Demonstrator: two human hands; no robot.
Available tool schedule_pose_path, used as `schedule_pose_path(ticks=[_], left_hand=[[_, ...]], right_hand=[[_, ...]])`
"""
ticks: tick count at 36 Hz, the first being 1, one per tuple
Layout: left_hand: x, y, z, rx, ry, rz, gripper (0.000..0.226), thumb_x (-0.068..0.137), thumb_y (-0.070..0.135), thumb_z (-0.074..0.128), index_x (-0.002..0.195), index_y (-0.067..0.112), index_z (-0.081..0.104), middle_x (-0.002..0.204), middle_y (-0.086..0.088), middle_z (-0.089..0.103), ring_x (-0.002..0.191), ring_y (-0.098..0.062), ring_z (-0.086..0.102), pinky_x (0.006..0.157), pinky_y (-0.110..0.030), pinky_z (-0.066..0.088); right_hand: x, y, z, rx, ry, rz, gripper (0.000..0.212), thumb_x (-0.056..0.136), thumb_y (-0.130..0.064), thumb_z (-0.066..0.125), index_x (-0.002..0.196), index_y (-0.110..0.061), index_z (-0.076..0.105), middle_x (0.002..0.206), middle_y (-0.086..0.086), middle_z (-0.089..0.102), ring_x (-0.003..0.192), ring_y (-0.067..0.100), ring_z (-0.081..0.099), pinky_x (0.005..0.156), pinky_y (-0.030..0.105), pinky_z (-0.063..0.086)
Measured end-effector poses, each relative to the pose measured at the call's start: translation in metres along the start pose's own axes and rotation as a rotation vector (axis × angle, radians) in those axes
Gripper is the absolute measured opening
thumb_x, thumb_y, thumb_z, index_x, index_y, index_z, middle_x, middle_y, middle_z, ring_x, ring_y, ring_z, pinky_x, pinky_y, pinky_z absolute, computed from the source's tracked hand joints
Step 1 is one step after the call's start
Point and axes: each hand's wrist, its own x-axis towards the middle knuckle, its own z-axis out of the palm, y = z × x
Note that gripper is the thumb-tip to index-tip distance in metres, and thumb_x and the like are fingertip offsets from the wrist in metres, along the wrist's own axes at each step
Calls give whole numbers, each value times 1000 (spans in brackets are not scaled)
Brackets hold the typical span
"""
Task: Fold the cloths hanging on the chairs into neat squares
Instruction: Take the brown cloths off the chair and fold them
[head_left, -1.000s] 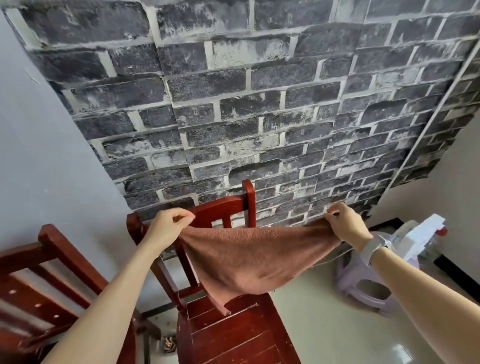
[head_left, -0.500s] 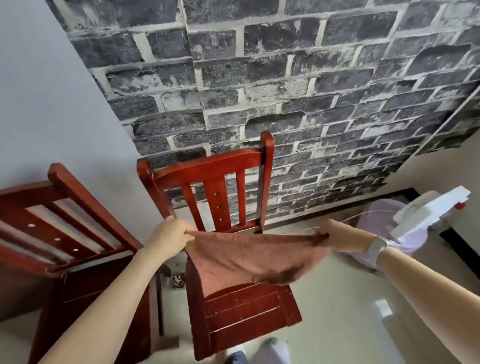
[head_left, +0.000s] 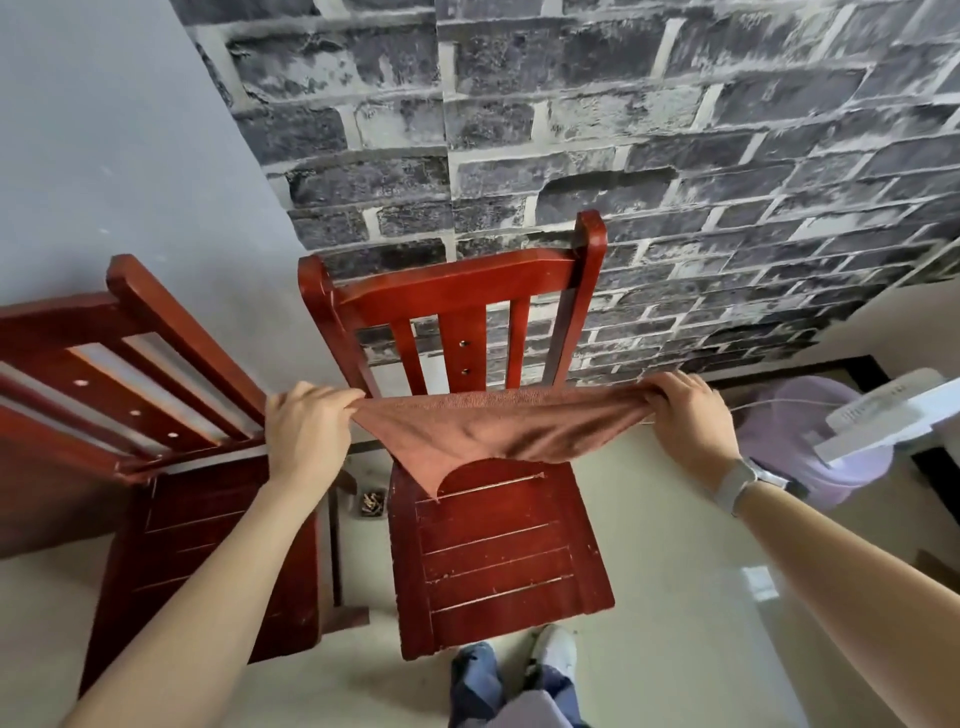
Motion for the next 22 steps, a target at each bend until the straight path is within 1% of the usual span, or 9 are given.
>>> schedule_pose_path(ticks=[3, 5, 7, 9, 11, 14, 17, 20, 22], left_hand=[[-17, -5, 10, -19, 12, 22, 23, 72, 2, 72, 91, 15, 74, 83, -6, 73, 84, -30, 59, 73, -43, 39], [-33, -7, 20, -22, -2, 45, 24, 69, 2, 74, 89, 15, 74, 82, -4, 73, 83, -30, 59, 72, -43, 39], [-52, -9, 36, -29, -39, 55, 26, 67, 0, 75, 88, 16, 74, 83, -1, 73, 83, -29, 60, 71, -42, 40], [-74, -12, 57, -40, -89, 50, 28, 64, -2, 76, 84, 17, 75, 82, 0, 73, 81, -29, 61, 69, -41, 41], [-96, -17, 83, -30, -159, 48, 30, 59, -3, 78, 80, 18, 75, 79, 1, 73, 77, -28, 62, 67, -40, 43], [-127, -26, 123, -17, -307, 69, 34, 51, -3, 82, 76, 20, 76, 73, 2, 73, 71, -27, 63, 61, -35, 44], [-161, -31, 160, -24, -462, 54, 34, 50, -2, 82, 74, 20, 76, 71, 2, 72, 69, -27, 63, 60, -33, 45], [-190, -31, 190, -49, -547, 49, 34, 49, -6, 80, 73, 17, 76, 71, 0, 73, 68, -27, 63, 62, -35, 49], [-206, -32, 208, -41, -590, 69, 35, 45, -9, 80, 70, 16, 76, 68, -1, 72, 66, -27, 64, 63, -34, 51]], right_hand=[[-13, 4, 12, -6, 1, -33, 18, 86, -6, 53, 97, -9, 66, 96, 12, 67, 94, 36, 57, 79, 43, 44], [-27, 8, 24, 7, -13, -41, 22, 84, -10, 48, 95, -8, 67, 92, 12, 68, 89, 38, 58, 76, 44, 46], [-43, 15, 39, 2, -73, -31, 21, 84, -10, 49, 94, -8, 68, 91, 11, 68, 88, 38, 57, 74, 45, 47], [-63, 26, 58, 1, -153, -7, 15, 83, -4, 58, 93, -8, 70, 90, 10, 69, 85, 37, 56, 72, 44, 47], [-83, 36, 79, 17, -238, 22, 13, 80, -2, 64, 90, -8, 71, 88, 10, 70, 86, 37, 57, 72, 43, 48], [-115, 52, 112, 14, -426, 95, 16, 85, -6, 60, 94, -10, 71, 94, 8, 69, 97, 34, 55, 79, 39, 46], [-143, 66, 146, 9, -593, 179, 21, 88, -9, 54, 102, -14, 70, 101, 6, 68, 105, 29, 51, 86, 37, 43], [-171, 78, 176, -40, -749, 247, 22, 89, -13, 52, 104, -15, 69, 104, 8, 66, 107, 28, 49, 88, 37, 43], [-189, 88, 193, -61, -820, 310, 23, 89, -17, 51, 104, -21, 68, 105, 8, 64, 105, 30, 50, 88, 36, 44]])
